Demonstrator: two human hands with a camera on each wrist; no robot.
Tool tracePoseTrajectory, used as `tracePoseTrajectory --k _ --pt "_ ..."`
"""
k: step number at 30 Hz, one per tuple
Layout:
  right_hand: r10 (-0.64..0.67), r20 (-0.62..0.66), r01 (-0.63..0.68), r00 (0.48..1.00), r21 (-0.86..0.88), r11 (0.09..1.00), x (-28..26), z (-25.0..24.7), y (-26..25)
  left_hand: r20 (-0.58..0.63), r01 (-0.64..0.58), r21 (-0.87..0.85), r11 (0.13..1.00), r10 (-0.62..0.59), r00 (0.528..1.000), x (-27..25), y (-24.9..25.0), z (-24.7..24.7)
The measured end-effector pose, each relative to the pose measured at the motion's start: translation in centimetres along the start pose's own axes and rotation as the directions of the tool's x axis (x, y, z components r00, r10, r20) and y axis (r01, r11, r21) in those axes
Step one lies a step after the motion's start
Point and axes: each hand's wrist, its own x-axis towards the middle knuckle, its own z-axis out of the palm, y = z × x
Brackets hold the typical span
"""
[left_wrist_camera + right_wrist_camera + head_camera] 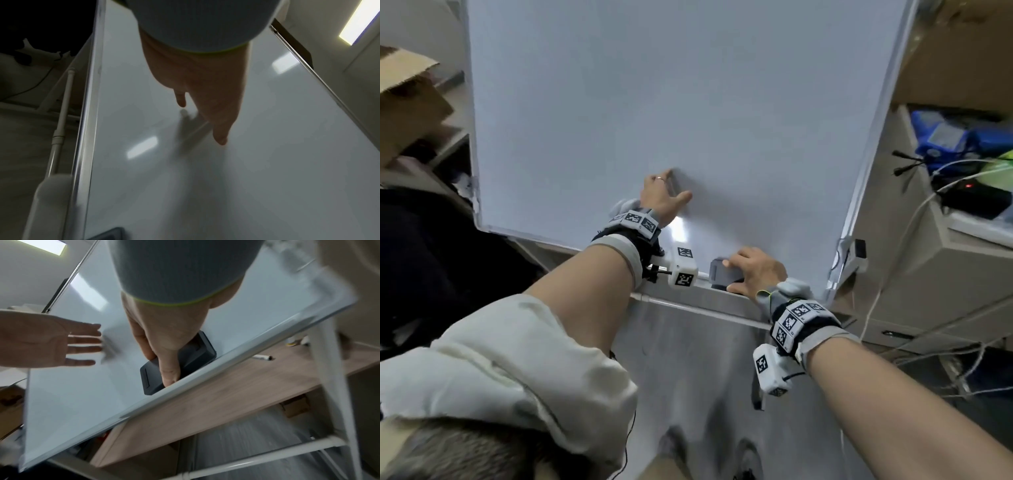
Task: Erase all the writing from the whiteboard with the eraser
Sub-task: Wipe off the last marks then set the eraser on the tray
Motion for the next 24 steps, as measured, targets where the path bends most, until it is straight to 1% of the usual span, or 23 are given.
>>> tracePoseTrajectory --k 1,3,5,7,9,11,15,16,18,20,22,24 --pt "-0.007 0.006 0.007 1.0 -0.003 1.0 0.7 0.2 -1.1 -0.014 -0.012 -0.082 0.997 0.011 1.0 0.1 -0.8 -1.0" --pt "-0.033 0.014 0.034 0.999 -0.006 0.999 2.6 0.6 -3.5 -0.1 0.0 -0.154 0.988 -0.016 0.995 0.9 -2.8 -3.6" --pt "-0.055 0.011 0.055 0.998 -0.004 0.998 4.5 1.3 -5.8 -0.215 0.051 -0.147 0.988 -0.082 0.973 2.1 -5.3 -6.4" --pt "-0.079 -0.006 0.079 0.997 -0.02 0.997 6.6 2.1 -8.4 -0.264 0.112 -0.115 0.987 -0.139 0.954 3.7 -8.6 -9.5" --pt "-0.104 -0.017 0.104 0.994 -0.024 0.994 8.9 3.1 -11.5 -0.273 0.178 -0.045 0.983 -0.184 0.944 5.2 -11.9 -12.4" --pt "-0.135 -0.048 0.134 0.99 -0.022 0.991 11.9 4.5 -15.6 -0.249 0.231 -0.005 0.973 -0.225 0.942 7.3 -15.6 -15.4" --pt "-0.147 -0.06 0.146 0.987 -0.026 0.989 15.1 6.5 -20.4 -0.169 0.169 0.043 0.985 -0.16 0.973 9.0 -18.7 -17.3" --pt "-0.141 -0.064 0.14 0.988 -0.027 0.99 15.8 6.8 -21.6 -0.17 0.163 0.041 0.986 -0.154 0.973 9.3 -19.4 -17.6" --pt "-0.118 -0.059 0.117 0.991 -0.026 0.993 16.7 7.3 -23.1 -0.21 0.146 0.022 0.989 -0.138 0.968 9.9 -20.2 -18.2" --pt "-0.076 -0.056 0.075 0.996 -0.013 0.997 16.9 7.2 -23.8 -0.246 0.124 -0.003 0.992 -0.121 0.962 10.2 -20.5 -18.4" --pt "-0.003 -0.063 0.002 0.998 -0.017 1.0 16.4 6.8 -23.6 -0.246 0.11 -0.019 0.994 -0.111 0.963 10.2 -20.2 -18.2" --pt "0.1 -0.111 -0.103 0.989 -0.019 0.994 15.6 6.0 -23.0 -0.242 0.105 -0.022 0.994 -0.107 0.964 9.6 -19.5 -17.8"
